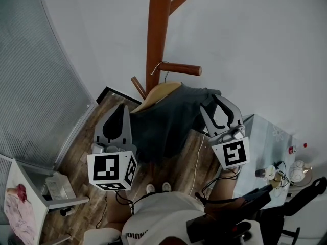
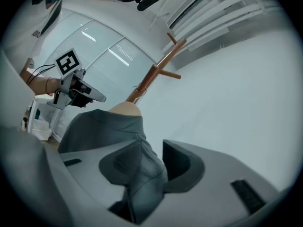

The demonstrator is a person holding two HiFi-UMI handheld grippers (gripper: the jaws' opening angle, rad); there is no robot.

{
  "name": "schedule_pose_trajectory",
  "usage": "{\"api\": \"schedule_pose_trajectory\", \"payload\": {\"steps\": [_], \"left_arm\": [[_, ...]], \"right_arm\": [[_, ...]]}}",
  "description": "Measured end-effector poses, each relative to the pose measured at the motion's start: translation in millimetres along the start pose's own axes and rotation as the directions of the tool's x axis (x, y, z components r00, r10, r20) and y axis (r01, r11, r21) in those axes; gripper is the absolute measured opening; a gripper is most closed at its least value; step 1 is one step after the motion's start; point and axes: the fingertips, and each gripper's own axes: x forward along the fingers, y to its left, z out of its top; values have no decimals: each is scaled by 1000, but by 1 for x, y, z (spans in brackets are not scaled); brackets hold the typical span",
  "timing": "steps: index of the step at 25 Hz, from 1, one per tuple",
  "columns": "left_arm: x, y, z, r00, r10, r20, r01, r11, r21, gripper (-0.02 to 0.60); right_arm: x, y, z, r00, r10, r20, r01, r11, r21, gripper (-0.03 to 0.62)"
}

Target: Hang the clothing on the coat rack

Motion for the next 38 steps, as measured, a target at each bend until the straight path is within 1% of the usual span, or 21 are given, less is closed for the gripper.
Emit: {"api": "schedule_pose_trajectory", "payload": {"steps": [1,2,5,8,11,12,14,17,18,21,22,24,25,26,28,29,34,38], "left_arm": [[1,-1,0,1000,-2,-1,2,1000,1,23],[1,-1,-1,1000,-3,-2,3,1000,2,23],[2,-3,-1,1000,-6,-2,6,1000,9,23],[0,-5,1,1000,-7,2,7,1000,16,23],[0,-5,2,1000,-6,2,6,1000,19,23],[1,-5,2,1000,-6,2,6,1000,20,23],[0,-6,3,1000,-6,4,6,1000,21,23],[-1,-5,4,1000,-5,9,5,1000,23,23],[-2,-5,4,1000,-4,11,4,1000,23,23],[-5,-5,5,1000,0,17,0,1000,22,23],[-6,-5,5,1000,1,19,-1,1000,21,23],[-6,-5,6,1000,2,21,-2,1000,20,23],[-6,-5,7,1000,2,22,-2,1000,20,23],[-6,-5,7,1000,2,23,-3,1000,19,23],[-6,-5,7,1000,3,22,-3,1000,20,23],[-6,-6,6,1000,3,20,-3,1000,21,23],[-5,-6,4,1000,5,16,-6,1000,21,23],[0,-5,3,1000,1,2,-1,1000,22,23]], "right_arm": [[0,-3,1,999,-32,9,32,999,12,116],[1,-5,1,998,-54,12,54,998,19,67],[5,-4,-1,997,-71,5,71,997,-1,43],[7,-5,0,994,-111,1,111,993,-29,23],[9,-10,3,988,-155,7,155,987,-31,20],[9,-12,4,986,-164,2,164,985,-47,20],[8,-15,4,984,-174,-24,170,978,-118,20],[8,-18,8,980,-199,-21,194,971,-143,20],[8,-18,8,979,-201,-24,195,969,-155,20],[5,-17,8,979,-193,-59,173,955,-243,20],[5,-17,11,978,-202,-44,188,957,-222,18],[5,-19,15,974,-226,-4,223,964,-145,18],[6,-19,16,973,-232,5,230,965,-125,18],[6,-19,15,974,-226,-3,224,964,-146,18],[6,-18,10,979,-198,-55,178,949,-259,18],[6,-18,9,979,-192,-68,166,944,-284,18],[6,-17,6,979,-191,-68,166,948,-272,18],[11,-18,4,979,-188,-81,158,946,-282,18]]}}
